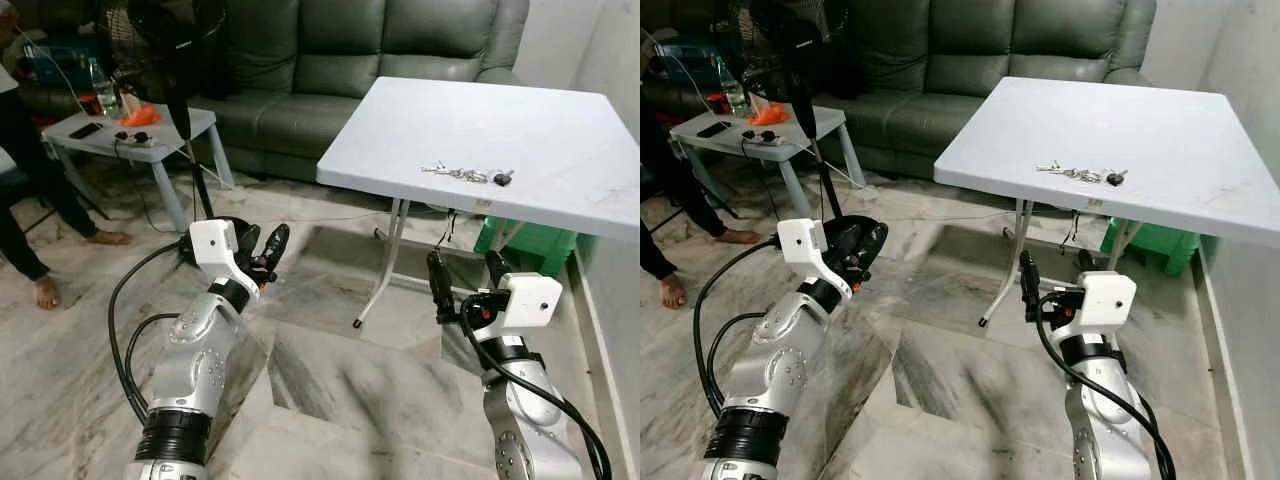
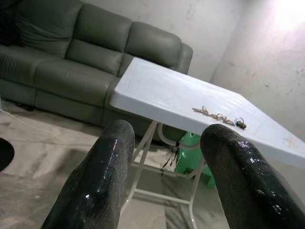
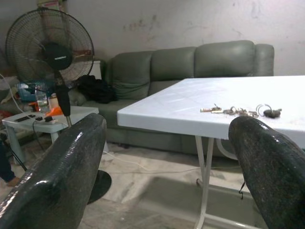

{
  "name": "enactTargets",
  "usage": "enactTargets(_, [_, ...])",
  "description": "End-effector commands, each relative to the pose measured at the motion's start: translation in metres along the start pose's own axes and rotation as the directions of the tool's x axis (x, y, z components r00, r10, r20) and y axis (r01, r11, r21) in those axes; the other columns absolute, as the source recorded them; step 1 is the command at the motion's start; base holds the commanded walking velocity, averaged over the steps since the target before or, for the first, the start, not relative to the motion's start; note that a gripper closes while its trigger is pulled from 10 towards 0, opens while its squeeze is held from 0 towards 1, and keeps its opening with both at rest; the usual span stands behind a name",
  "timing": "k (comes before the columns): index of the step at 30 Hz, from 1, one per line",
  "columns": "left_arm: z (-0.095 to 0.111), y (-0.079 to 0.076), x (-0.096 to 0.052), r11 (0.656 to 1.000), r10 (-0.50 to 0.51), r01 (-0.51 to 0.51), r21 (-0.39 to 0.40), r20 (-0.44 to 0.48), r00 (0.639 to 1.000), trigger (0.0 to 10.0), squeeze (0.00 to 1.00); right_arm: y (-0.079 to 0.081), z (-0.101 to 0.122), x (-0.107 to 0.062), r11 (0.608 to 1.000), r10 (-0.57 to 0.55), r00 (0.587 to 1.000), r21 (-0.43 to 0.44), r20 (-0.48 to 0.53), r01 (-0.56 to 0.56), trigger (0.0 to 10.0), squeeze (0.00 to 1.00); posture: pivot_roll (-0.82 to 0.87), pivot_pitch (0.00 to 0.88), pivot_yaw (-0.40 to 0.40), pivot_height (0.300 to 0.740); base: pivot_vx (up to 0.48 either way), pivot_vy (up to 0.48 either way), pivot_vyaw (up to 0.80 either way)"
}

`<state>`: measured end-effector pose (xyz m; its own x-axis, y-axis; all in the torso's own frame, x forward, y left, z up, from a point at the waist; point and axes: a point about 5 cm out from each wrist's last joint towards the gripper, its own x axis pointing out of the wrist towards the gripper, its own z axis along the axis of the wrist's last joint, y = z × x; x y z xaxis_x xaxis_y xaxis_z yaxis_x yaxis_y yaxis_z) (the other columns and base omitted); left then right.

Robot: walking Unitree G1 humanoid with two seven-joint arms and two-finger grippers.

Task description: Hang keys on a hook

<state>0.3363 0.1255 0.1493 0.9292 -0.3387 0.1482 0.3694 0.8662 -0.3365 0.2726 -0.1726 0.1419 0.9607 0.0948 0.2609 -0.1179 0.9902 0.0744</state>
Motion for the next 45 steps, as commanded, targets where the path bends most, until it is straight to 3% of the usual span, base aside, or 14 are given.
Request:
enactTargets(1, [0.0029, 0.0009, 0.0010, 1.000, -0.002, 0.002, 0.006, 0.002, 1.000, 10.0, 0.00, 0.0007, 0.0007, 0.0023, 1.000, 0.009, 1.000, 0.005, -0.002, -0.009, 10.0, 0.00, -0.02, 0.021, 0.040, 0.740, 0.405, 0.000, 0.00])
enactTargets(45, [0.0006, -0.0048, 0.0036, 1.000, -0.020, 0.020, 0.003, -0.014, 1.000, 10.0, 0.00, 0.0010, 0.0012, 0.0032, 1.000, 0.013, 1.000, 0.001, -0.001, -0.013, 10.0, 0.00, -0.01, 0.059, 0.046, 0.740, 0.449, 0.000, 0.00])
